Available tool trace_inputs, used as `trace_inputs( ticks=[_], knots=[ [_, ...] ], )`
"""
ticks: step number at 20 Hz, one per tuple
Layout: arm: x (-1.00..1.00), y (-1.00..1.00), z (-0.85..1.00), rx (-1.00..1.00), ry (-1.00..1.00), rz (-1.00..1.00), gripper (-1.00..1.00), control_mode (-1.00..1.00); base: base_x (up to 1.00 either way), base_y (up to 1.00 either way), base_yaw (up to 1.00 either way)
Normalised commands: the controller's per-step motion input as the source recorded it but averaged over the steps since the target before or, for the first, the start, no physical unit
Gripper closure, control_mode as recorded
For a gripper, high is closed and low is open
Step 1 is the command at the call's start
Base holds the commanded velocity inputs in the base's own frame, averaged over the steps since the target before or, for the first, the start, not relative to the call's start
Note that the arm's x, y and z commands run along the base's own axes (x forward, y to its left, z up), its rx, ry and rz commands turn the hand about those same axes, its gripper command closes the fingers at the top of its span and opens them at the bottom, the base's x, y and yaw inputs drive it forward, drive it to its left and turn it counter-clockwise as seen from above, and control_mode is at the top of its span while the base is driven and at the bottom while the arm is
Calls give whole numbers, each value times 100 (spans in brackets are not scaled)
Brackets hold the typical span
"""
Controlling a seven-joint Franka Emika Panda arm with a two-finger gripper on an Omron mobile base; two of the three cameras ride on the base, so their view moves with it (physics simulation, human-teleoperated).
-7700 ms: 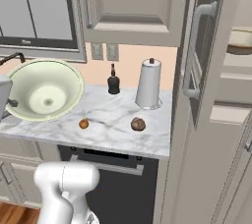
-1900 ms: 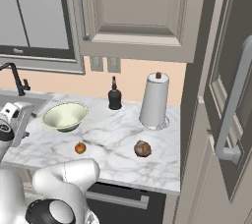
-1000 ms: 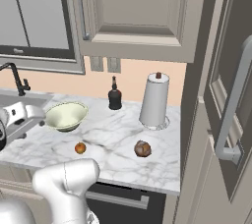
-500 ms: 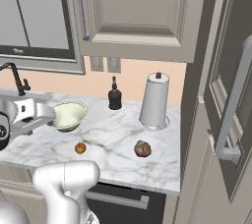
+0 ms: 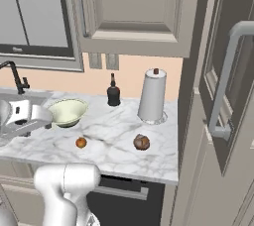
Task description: Pick both bowls and place them on the counter. Then place the apple in one bowl and place the bread in the other bowl.
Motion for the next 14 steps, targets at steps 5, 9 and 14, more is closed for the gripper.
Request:
trace_inputs(
  ticks=[5,9,14],
  knots=[
    [0,0,0,0,0,0,-100,100,-75,-46,-27],
    [0,0,0,0,0,0,-100,100,-62,-41,-29],
    [0,0,0,0,0,0,-100,100,-45,-55,-26]
  ],
)
